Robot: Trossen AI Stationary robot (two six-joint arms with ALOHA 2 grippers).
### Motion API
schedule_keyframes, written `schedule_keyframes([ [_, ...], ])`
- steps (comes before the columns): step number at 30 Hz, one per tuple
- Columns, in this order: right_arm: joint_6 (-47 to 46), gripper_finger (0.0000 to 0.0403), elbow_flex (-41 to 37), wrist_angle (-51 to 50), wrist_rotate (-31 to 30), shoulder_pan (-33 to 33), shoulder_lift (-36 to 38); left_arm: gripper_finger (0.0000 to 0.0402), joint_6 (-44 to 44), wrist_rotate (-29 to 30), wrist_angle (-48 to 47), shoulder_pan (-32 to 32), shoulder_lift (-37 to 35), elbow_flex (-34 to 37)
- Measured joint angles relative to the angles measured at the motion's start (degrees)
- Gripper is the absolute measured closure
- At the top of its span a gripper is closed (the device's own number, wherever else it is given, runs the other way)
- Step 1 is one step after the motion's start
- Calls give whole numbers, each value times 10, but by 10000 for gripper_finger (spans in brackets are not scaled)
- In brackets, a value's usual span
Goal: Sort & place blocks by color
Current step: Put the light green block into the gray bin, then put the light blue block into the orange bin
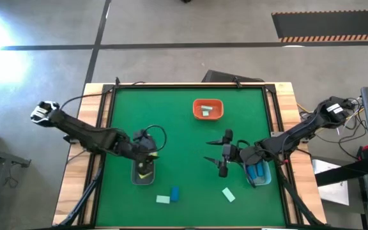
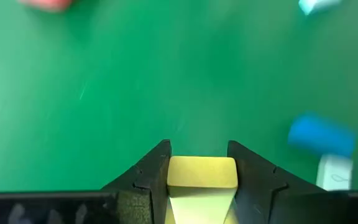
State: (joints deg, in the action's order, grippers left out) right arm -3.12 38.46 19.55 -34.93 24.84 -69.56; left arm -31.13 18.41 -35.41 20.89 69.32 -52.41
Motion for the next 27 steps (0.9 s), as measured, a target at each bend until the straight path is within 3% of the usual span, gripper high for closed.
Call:
schedule_keyframes([
  [6, 0, 139, 0, 2, -2, 0, -1, 285, 9, -54, -115, 2, 1, 18],
  [19, 1, 140, 1, 4, -12, 0, -4, 284, 80, -77, -116, 2, 117, 29],
  [27, -1, 140, 1, 5, -13, -1, -4, 187, 79, -77, -116, 1, 148, 28],
])
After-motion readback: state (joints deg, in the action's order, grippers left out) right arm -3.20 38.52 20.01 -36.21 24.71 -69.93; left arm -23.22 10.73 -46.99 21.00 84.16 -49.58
